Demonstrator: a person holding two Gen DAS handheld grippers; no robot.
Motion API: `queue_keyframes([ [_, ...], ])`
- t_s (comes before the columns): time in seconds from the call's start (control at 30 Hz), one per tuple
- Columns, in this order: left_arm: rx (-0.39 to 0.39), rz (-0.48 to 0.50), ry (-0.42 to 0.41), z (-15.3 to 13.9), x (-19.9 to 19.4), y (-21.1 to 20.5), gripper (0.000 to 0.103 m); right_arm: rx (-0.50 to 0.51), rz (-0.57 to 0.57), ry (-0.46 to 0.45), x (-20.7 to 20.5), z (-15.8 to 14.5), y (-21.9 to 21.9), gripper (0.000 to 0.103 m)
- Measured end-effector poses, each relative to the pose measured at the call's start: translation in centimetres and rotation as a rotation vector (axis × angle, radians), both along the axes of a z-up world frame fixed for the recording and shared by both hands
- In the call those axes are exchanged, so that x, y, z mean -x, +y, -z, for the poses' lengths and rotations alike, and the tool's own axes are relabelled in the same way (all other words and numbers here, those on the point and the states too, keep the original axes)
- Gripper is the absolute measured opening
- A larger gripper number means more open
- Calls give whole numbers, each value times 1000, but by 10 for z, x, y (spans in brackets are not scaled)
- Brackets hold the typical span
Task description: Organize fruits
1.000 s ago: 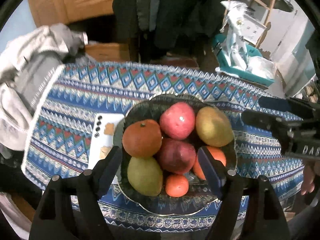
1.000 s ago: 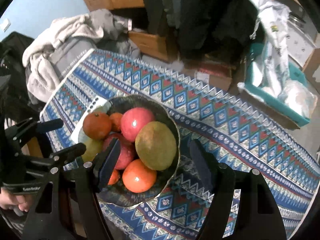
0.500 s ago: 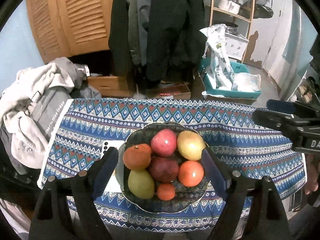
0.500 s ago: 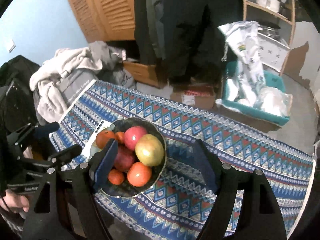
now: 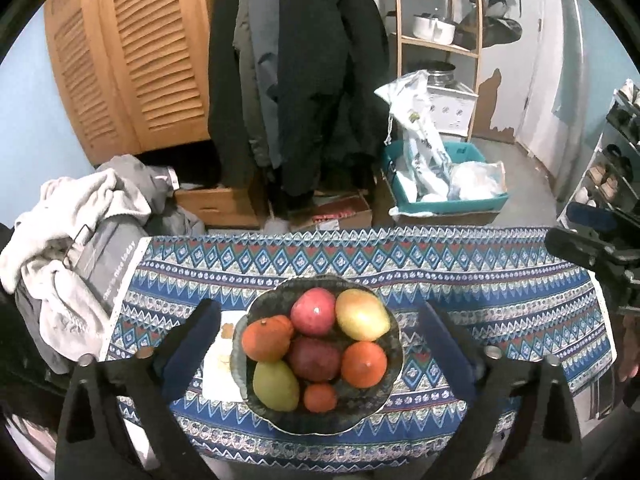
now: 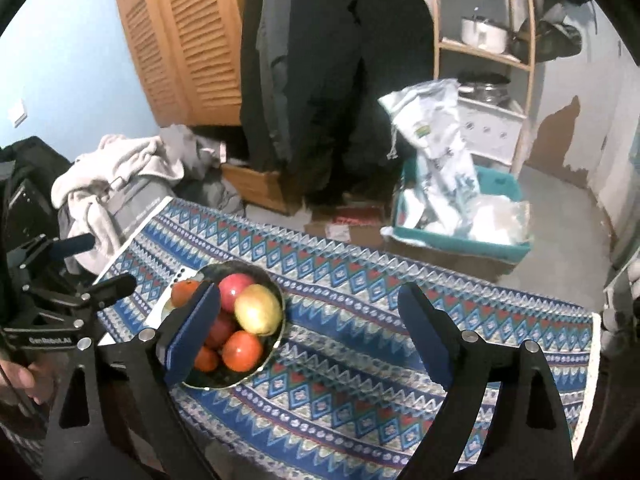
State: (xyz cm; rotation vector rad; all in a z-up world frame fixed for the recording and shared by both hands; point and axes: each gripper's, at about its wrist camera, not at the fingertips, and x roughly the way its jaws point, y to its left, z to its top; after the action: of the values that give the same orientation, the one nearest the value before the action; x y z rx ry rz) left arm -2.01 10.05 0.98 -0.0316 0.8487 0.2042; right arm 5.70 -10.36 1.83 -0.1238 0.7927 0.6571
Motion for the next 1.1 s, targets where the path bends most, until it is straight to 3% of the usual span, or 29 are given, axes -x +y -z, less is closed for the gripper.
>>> queue_keyframes([
  [0.43,-41,2,-50,-9,2,-13,102,-3,13,8,3,4,-16,89],
  [1.1,-27,-14,-34,-7,3,-12,102,7,20,4,3,5,-18,89],
])
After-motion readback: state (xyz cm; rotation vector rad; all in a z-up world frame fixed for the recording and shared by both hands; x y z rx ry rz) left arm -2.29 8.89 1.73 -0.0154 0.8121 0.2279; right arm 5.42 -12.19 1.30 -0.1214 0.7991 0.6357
